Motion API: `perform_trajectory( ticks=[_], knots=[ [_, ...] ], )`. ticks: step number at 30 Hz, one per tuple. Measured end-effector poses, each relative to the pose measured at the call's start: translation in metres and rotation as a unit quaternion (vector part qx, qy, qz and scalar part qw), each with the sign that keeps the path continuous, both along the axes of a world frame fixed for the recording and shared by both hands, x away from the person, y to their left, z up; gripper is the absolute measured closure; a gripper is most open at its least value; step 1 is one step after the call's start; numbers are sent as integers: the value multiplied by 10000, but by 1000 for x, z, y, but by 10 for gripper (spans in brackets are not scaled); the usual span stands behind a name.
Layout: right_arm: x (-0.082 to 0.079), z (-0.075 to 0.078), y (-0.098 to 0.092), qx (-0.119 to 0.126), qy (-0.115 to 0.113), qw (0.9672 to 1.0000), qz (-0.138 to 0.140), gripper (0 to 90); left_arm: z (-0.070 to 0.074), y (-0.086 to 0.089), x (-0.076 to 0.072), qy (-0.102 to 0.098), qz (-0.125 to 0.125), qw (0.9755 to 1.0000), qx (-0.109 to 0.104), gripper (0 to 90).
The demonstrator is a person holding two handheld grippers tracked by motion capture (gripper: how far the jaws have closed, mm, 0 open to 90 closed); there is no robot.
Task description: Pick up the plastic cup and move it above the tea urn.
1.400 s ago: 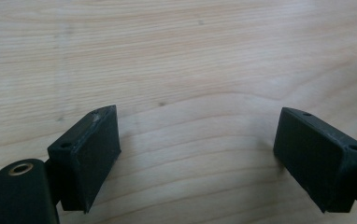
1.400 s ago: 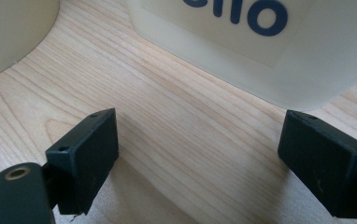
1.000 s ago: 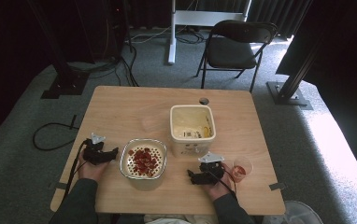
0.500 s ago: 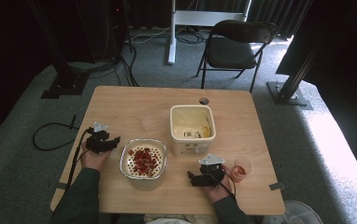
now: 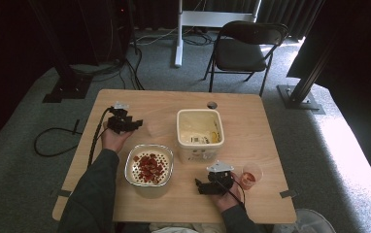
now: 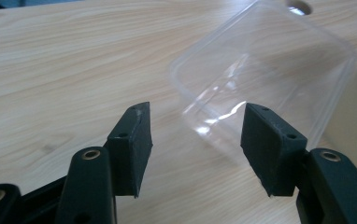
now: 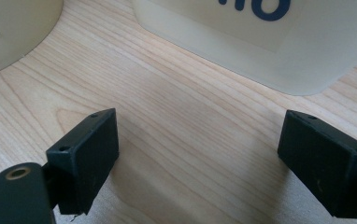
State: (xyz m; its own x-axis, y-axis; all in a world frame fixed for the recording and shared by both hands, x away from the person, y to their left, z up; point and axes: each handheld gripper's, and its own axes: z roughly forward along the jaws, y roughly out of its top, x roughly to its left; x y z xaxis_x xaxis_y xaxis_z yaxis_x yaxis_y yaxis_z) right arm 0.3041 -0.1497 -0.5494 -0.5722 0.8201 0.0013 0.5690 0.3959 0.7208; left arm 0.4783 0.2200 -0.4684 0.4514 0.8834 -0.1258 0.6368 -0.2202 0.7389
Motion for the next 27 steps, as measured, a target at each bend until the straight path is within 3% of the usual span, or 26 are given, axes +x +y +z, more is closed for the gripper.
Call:
perform_trajectory(
  ticks=[3, 5, 6, 8, 10, 18, 21, 23, 27],
  knots=[
    [0, 0, 0, 0, 1, 10000, 0, 119, 0, -7, 5, 55, -54, 10000, 55, 443],
    [0, 0, 0, 0, 1, 10000, 0, 119, -5, -20, 13, 195, -93, 9986, 476, 465],
    [0, 0, 0, 0, 1, 10000, 0, 119, -7, -21, 15, 250, -87, 9980, 582, 474],
    [0, 0, 0, 0, 1, 10000, 0, 120, -12, -21, 18, 367, -92, 9980, 509, 516],
    [0, 0, 0, 0, 2, 10000, -1, 120, -15, -22, 20, 516, -17, 9969, 588, 559],
    [0, 0, 0, -1, 0, 10000, 1, 119, -10, -8, 21, 484, 417, 9955, 699, 714],
    [0, 0, 0, 1, 0, 10000, 0, 119, -9, -2, 20, 452, 520, 9953, 674, 820],
    [0, 0, 0, -1, 1, 10000, 0, 120, -10, 6, 20, 475, 670, 9947, 623, 836],
    [0, 0, 0, -1, 0, 10000, 1, 119, -14, 12, 17, 495, 664, 9953, 503, 848]
  ],
)
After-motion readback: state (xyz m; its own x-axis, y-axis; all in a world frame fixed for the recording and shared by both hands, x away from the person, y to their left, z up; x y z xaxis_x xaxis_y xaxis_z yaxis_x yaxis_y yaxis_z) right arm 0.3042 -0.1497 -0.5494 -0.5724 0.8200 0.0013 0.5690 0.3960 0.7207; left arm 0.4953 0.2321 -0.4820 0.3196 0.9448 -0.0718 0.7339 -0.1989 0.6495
